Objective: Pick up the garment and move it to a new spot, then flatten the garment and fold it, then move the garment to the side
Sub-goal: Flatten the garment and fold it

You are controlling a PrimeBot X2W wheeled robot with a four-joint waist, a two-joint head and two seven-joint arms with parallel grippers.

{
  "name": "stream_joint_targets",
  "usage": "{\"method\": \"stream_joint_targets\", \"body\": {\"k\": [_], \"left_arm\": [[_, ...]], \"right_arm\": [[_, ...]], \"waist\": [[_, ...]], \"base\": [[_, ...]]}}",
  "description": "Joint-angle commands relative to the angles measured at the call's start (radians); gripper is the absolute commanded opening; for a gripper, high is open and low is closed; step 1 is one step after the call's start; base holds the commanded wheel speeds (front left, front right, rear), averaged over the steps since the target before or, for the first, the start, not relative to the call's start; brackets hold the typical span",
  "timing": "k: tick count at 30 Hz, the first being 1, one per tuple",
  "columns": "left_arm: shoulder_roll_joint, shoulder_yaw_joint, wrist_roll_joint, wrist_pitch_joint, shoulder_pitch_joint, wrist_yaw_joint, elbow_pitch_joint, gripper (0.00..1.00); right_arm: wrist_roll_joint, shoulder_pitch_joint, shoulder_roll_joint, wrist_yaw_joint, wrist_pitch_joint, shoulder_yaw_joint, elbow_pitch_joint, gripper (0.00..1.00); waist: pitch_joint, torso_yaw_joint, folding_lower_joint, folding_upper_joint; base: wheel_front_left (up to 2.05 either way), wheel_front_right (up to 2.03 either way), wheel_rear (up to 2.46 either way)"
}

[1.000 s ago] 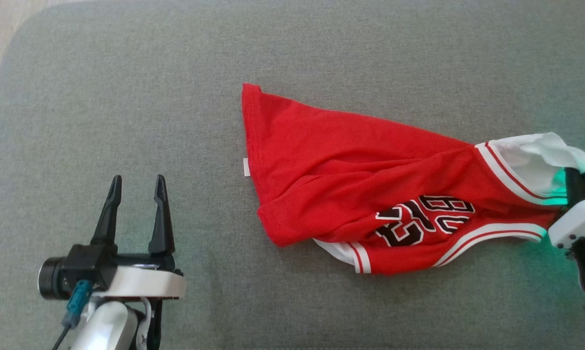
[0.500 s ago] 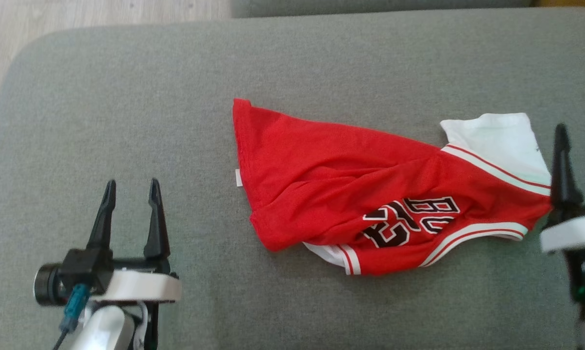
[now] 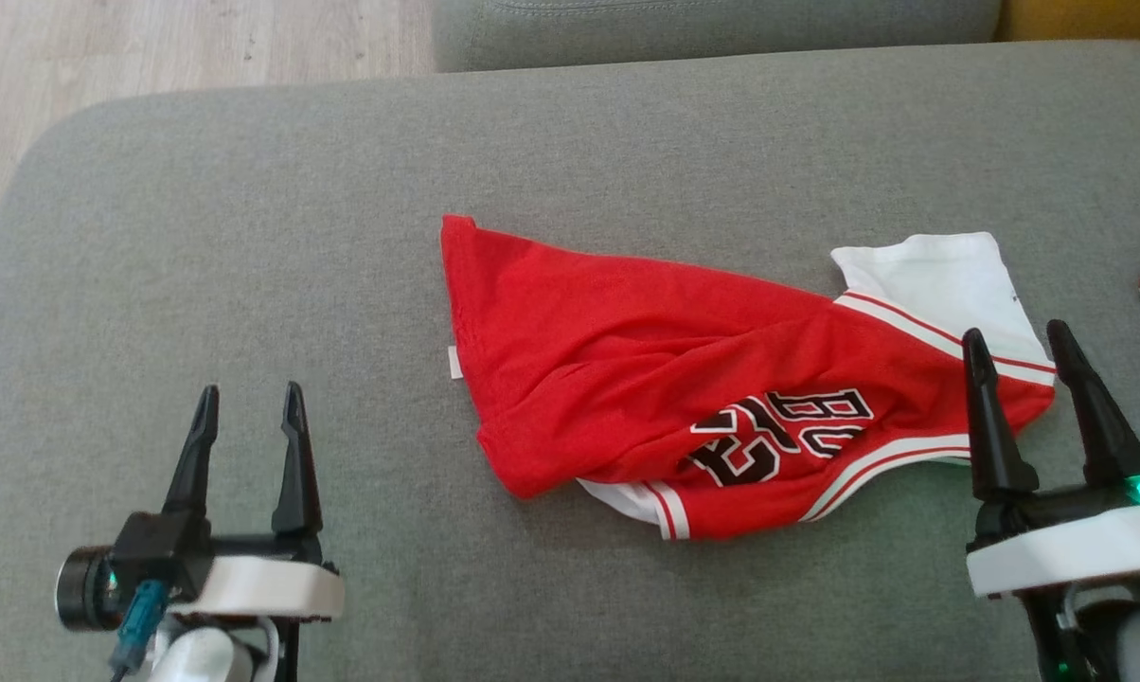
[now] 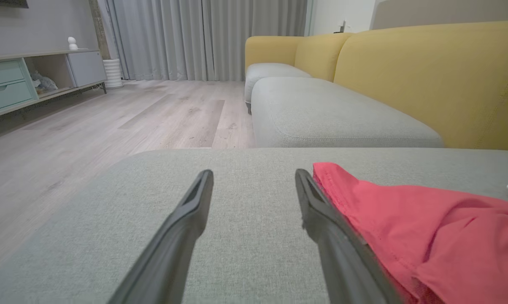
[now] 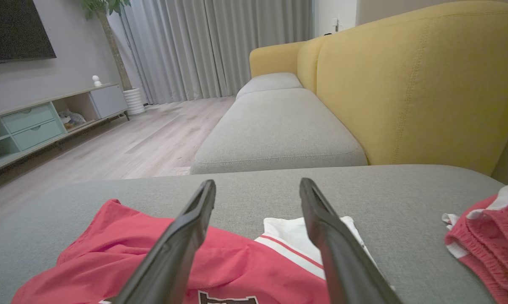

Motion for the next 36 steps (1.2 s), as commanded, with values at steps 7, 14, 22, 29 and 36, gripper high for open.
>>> {"method": "stream_joint_targets", "body": {"k": [7, 14, 22, 29, 36], "left_arm": [[0.032, 0.032, 0.001, 0.013, -0.029, 0.016, -0.042, 1.00], [0.021, -0.045, -0.012, 0.093, -0.073, -0.052, -0.062, 1.00], [-0.045, -0.159, -0.141, 0.352, -0.164, -0.180, -0.010, 1.00], [-0.062, -0.200, -0.190, 0.479, -0.209, -0.216, 0.058, 1.00], [-0.063, -0.214, -0.211, 0.527, -0.236, -0.234, 0.086, 1.00]], "right_arm": [[0.012, -0.021, -0.008, -0.001, 0.010, 0.024, -0.051, 1.00], [0.021, -0.025, -0.004, -0.001, 0.019, 0.022, -0.046, 1.00], [0.015, -0.040, -0.003, -0.001, 0.030, 0.024, -0.037, 1.00], [0.014, -0.045, -0.001, -0.001, 0.033, 0.029, -0.026, 1.00], [0.024, -0.048, 0.005, -0.001, 0.035, 0.025, -0.016, 1.00]], "waist": [[0.011, 0.004, 0.0001, 0.0000], [0.022, 0.009, 0.0001, 0.0000], [0.048, 0.002, 0.0001, 0.0000], [0.065, -0.018, 0.0001, 0.0000], [0.083, -0.033, 0.0001, 0.0000]], "base": [[0.00, 0.00, 0.00], [0.00, 0.00, 0.00], [0.00, 0.00, 0.00], [0.00, 0.00, 0.00], [0.00, 0.00, 0.00]]}}
